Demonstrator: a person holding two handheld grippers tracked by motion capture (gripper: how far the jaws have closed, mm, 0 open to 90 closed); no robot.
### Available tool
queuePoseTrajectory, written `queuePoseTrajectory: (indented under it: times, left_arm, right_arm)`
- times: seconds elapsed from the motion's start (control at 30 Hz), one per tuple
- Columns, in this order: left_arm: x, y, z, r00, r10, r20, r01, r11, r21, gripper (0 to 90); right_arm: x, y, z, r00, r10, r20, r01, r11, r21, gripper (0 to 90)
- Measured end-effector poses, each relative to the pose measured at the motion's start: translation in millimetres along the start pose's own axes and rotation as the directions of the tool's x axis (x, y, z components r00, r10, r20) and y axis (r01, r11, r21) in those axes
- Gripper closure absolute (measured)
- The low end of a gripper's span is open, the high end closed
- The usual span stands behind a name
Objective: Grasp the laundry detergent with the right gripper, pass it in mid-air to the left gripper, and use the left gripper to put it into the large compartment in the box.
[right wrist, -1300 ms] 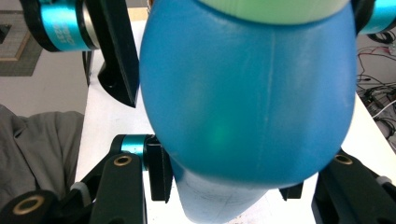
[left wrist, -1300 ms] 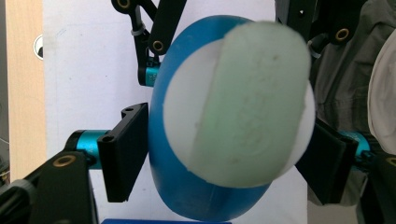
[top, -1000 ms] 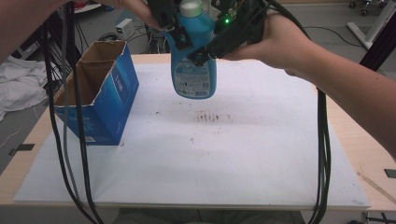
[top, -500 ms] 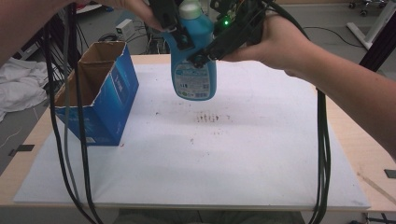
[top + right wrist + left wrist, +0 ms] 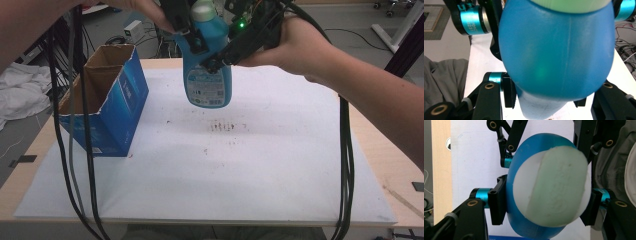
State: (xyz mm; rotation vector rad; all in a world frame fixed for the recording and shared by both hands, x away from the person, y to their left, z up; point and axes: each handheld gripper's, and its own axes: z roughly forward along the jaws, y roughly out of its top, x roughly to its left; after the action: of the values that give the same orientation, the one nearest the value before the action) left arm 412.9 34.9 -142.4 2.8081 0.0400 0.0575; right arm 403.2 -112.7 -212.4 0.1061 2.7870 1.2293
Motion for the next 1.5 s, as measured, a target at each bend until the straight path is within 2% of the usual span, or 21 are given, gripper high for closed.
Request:
queuePoseTrajectory:
  times: [0.1, 0.3, 0.53, 0.8, 0.83, 0.9, 0.97, 1.13, 1.17, 1.27, 1.5]
  left_arm:
    - [0.3, -0.3, -0.9, 1.0, 0.002, -0.003, -0.002, 0.9999, -0.015, 36.6]
    - [-0.4, 0.0, -1.0, 0.9999, 0.004, -0.013, -0.004, 0.9999, -0.012, 36.9]
    - [-0.8, -0.8, -0.6, 0.9999, 0.004, -0.01, -0.004, 1.0, -0.009, 37.1]
    - [0.5, -1.7, -2.7, 1.0, -0.007, 0.002, 0.008, 0.9996, -0.027, 37.2]
    - [0.8, -1.9, -2.6, 0.9999, -0.01, 0.005, 0.01, 0.9996, -0.027, 37.3]
    - [1.2, -1.8, -2.7, 0.9999, -0.013, 0.004, 0.014, 0.9995, -0.029, 37.3]
    - [1.6, -1.8, -2.7, 0.9999, -0.013, 0.001, 0.013, 0.9995, -0.029, 37.3]
    - [2.6, -2.4, -2.4, 0.9999, -0.014, 0.004, 0.014, 0.9996, -0.025, 37.3]
    - [3.3, -3.0, -2.2, 0.9998, -0.019, 0.007, 0.019, 0.9995, -0.024, 37.3]
    - [4.1, -4.0, -2.3, 0.9998, -0.019, 0.005, 0.019, 0.9996, -0.021, 37.3]
    - [4.0, -6.6, -4.9, 0.9996, -0.028, 0.004, 0.028, 0.9992, -0.028, 37.4]
  right_arm:
    - [-1.3, -0.3, -0.6, 1.0, 0.001, -0.002, -0.001, 1.0, -0.008, 48.2]
    - [-1.7, -0.4, -0.7, 1.0, 0.0, 0.0, 0.0, 1.0, -0.01, 47.3]
    - [-1.8, -0.1, 1.7, 1.0, 0.002, -0.008, -0.002, 1.0, -0.009, 46.6]
    - [-1.0, 0.4, 0.7, 0.9998, 0.01, -0.019, -0.011, 1.0, -0.018, 44.3]
    - [-1.2, 0.3, 1.3, 0.9998, -0.004, -0.019, 0.004, 1.0, -0.022, 43.9]
    - [-1.1, 0.3, 1.7, 0.9997, -0.014, -0.021, 0.013, 1.0, -0.025, 41.2]
    - [0.0, 0.9, 1.6, 0.9999, -0.007, -0.013, 0.007, 1.0, -0.025, 35.8]
    - [-0.4, 0.2, 1.8, 0.9999, -0.005, -0.011, 0.005, 1.0, -0.024, 30.7]
    - [-0.8, 0.2, 1.3, 0.9999, 0.008, -0.01, -0.009, 1.0, -0.023, 26.6]
    - [-3.4, -0.9, 1.3, 0.9999, 0.005, -0.012, -0.005, 1.0, -0.028, 22.8]
    - [-6.4, -4.6, -2.1, 0.9996, 0.021, -0.02, -0.021, 1.0, -0.019, 21.5]
